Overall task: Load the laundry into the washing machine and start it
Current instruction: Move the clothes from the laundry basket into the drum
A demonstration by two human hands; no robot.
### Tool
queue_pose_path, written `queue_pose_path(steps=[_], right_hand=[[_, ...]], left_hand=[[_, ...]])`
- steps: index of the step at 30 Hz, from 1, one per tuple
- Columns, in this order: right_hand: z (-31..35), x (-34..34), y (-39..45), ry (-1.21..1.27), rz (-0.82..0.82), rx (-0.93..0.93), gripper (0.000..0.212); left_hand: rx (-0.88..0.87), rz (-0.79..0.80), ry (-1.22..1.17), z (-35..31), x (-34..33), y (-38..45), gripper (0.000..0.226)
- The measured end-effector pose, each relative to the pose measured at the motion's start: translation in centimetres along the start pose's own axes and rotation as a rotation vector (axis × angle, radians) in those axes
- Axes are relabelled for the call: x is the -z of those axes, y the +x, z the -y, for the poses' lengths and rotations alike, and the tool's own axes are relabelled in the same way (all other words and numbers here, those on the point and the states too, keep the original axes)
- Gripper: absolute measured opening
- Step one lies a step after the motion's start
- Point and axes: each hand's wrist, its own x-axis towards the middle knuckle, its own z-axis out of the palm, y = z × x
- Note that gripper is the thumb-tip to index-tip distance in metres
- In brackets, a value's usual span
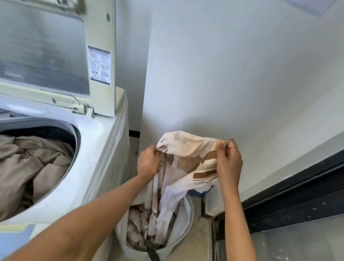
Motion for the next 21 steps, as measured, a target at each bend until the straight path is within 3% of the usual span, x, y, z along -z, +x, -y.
queue_pose_path(steps=[5, 8, 12, 15, 18, 21], right_hand=[[2.3, 1.6, -1.7, -0.439, 0.218, -0.009, 0.022], [5.2, 1.0, -2.4, -0.433, 0.276, -0.004, 0.016], [10.0, -0.7, -2.5, -0.31, 0.331, 0.029, 0.031], [12.9, -2.1, -2.4, -0.335, 0.263, 0.031, 0.045], [14.1, -2.9, -2.8, -0.236, 0.139, -0.066, 0.042], [13.8, -2.6, -2.9, -0.306, 0.136, -0.085, 0.037]], left_hand=[[-0.18, -0.065, -0.057, -11.8, 6.4, 0.0, 0.012], [-0.313, -0.077, -0.091, -17.5, 10.1, -0.9, 0.013], [-0.43, -0.093, -0.173, -22.4, 13.9, -2.2, 0.015], [-0.537, -0.11, -0.259, -25.5, 15.9, -3.3, 0.017], [-0.575, -0.138, -0.344, -27.9, 17.4, -3.9, 0.016], [-0.575, -0.158, -0.368, -28.1, 19.2, -3.4, 0.021]])
